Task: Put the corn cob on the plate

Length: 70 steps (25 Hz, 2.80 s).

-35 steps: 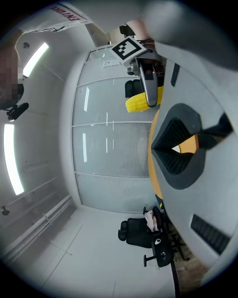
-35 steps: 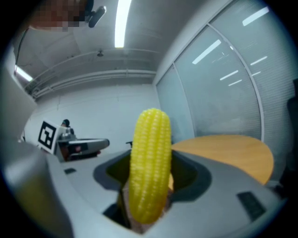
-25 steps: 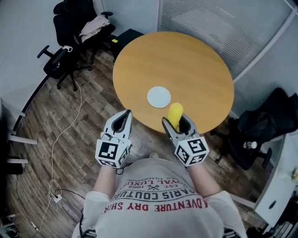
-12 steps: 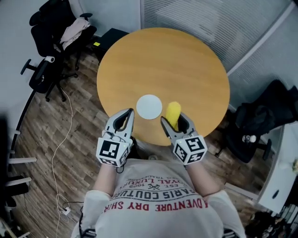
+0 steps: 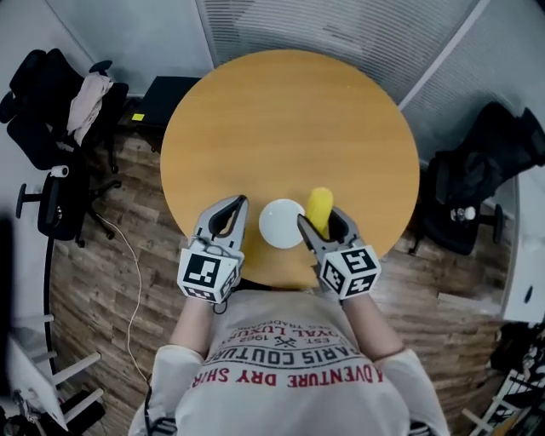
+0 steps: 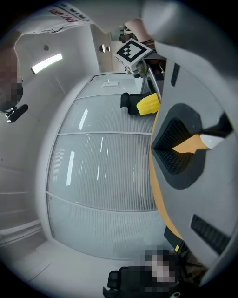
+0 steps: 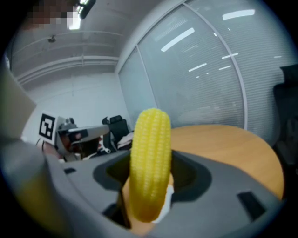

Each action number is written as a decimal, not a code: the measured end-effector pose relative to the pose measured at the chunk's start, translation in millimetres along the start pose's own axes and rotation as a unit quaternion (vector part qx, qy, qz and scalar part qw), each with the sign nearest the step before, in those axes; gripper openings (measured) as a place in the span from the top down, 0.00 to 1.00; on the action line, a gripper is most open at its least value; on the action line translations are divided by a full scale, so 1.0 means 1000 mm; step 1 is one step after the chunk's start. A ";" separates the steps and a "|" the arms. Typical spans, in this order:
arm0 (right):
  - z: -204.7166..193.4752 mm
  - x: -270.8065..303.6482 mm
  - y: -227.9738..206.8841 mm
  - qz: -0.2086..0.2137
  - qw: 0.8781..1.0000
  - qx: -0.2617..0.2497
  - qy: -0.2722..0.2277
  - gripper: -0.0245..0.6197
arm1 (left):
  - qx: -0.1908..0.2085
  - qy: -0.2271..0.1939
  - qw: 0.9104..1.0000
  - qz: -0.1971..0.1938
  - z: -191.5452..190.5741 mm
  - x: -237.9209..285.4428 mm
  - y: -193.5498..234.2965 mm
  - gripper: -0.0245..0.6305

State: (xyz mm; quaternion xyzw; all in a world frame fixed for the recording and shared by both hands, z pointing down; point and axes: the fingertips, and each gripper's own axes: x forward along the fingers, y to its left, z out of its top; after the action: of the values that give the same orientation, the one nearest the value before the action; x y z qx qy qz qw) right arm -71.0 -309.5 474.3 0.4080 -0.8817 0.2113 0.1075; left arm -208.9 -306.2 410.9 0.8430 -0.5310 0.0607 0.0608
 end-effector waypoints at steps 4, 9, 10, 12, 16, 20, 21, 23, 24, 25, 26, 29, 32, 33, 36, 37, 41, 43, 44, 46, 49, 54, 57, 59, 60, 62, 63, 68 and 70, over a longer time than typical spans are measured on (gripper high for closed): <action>-0.023 0.025 -0.006 -0.037 0.999 0.030 0.027 0.54 | -0.001 0.010 0.999 -0.042 -0.009 0.023 0.022 0.91; -0.054 0.047 -0.015 -0.081 0.993 0.066 0.058 0.54 | 0.002 0.026 0.995 -0.099 -0.028 0.044 0.030 0.91; -0.061 0.051 -0.017 -0.090 0.991 0.072 0.065 0.54 | 0.000 0.030 0.994 -0.109 -0.034 0.047 0.030 0.91; -0.077 0.058 -0.022 -0.106 0.987 0.082 0.084 0.54 | -0.005 0.042 0.992 -0.122 -0.047 0.051 0.032 0.91; -0.112 0.070 -0.026 -0.120 0.980 0.091 0.128 0.54 | -0.019 0.066 0.988 -0.139 -0.075 0.056 0.031 0.91; -0.140 0.080 -0.028 -0.123 0.972 0.093 0.175 0.54 | -0.016 0.089 0.984 -0.151 -0.095 0.056 0.030 0.91; -0.146 0.082 -0.029 -0.125 0.970 0.095 0.184 0.54 | -0.018 0.093 0.984 -0.151 -0.099 0.056 0.031 0.91; -0.158 0.086 -0.031 -0.128 0.966 0.099 0.203 0.54 | -0.025 0.101 0.984 -0.148 -0.106 0.055 0.034 0.91; -0.164 0.088 -0.032 -0.129 0.963 0.102 0.212 0.54 | -0.029 0.104 0.983 -0.145 -0.109 0.054 0.036 0.91; -0.170 0.089 -0.032 -0.130 0.961 0.103 0.220 0.54 | -0.033 0.108 0.983 -0.143 -0.112 0.054 0.039 0.91; -0.174 0.091 -0.032 -0.130 0.960 0.104 0.226 0.54 | -0.036 0.110 0.983 -0.141 -0.115 0.053 0.041 0.91; -0.183 0.099 -0.030 -0.127 0.959 0.099 0.235 0.54 | -0.038 0.118 0.982 -0.141 -0.123 0.052 0.046 0.91; -0.190 0.103 -0.028 -0.128 0.956 0.096 0.245 0.54 | -0.042 0.122 0.982 -0.139 -0.130 0.052 0.051 0.91; -0.193 0.104 -0.028 -0.129 0.955 0.097 0.248 0.54 | -0.043 0.123 0.982 -0.138 -0.131 0.052 0.053 0.91; -0.200 0.106 -0.026 -0.130 0.953 0.096 0.256 0.54 | -0.044 0.125 0.982 -0.134 -0.133 0.052 0.059 0.91; -0.201 0.106 -0.025 -0.130 0.953 0.095 0.258 0.54 | -0.044 0.126 0.982 -0.132 -0.133 0.052 0.060 0.91; -0.203 0.107 -0.031 -0.144 0.950 0.094 0.261 0.54 | -0.046 0.128 0.983 -0.120 -0.136 0.052 0.068 0.91; -0.204 0.109 -0.034 -0.152 0.948 0.094 0.265 0.54 | -0.047 0.129 0.984 -0.114 -0.137 0.050 0.072 0.91; -0.204 0.110 -0.034 -0.154 0.947 0.093 0.267 0.54 | -0.047 0.130 0.984 -0.112 -0.137 0.049 0.074 0.91; -0.204 0.110 -0.034 -0.156 0.947 0.091 0.267 0.54 | -0.047 0.130 0.984 -0.108 -0.137 0.048 0.076 0.91; -0.202 0.112 -0.033 -0.158 0.949 0.094 0.258 0.54 | -0.047 0.130 0.985 -0.104 -0.137 0.046 0.079 0.91; -0.185 0.104 -0.033 -0.170 0.955 0.092 0.227 0.54 | -0.047 0.131 0.985 -0.099 -0.135 0.043 0.074 0.91; -0.163 0.094 -0.030 -0.170 0.962 0.082 0.198 0.54 | -0.044 0.129 0.986 -0.095 -0.130 0.042 0.069 0.91; -0.147 0.086 -0.029 -0.168 0.967 0.074 0.178 0.55 | -0.042 0.126 0.987 -0.091 -0.125 0.040 0.064 0.91; -0.140 0.081 -0.029 -0.168 0.969 0.072 0.168 0.60 | -0.041 0.124 0.987 -0.089 -0.122 0.040 0.061 0.91; -0.125 0.072 -0.033 -0.169 0.972 0.067 0.148 0.83 | -0.038 0.117 0.989 -0.086 -0.115 0.040 0.054 0.91; -0.118 0.069 -0.034 -0.168 0.974 0.062 0.137 0.87 | -0.036 0.114 0.989 -0.085 -0.111 0.040 0.051 0.91; -0.072 0.051 -0.041 -0.153 0.985 0.011 0.081 0.91 | -0.029 0.090 0.992 -0.080 -0.084 0.042 0.033 0.91; -0.051 0.044 -0.040 -0.138 0.989 -0.018 0.056 0.92 | -0.026 0.079 0.994 -0.076 -0.072 0.044 0.026 0.91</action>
State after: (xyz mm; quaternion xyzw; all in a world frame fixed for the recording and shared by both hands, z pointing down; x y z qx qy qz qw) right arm -67.7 -339.1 547.1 0.5114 -0.8131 0.2010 0.1923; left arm -216.3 -344.1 490.0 0.8718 -0.4601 0.1083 0.1289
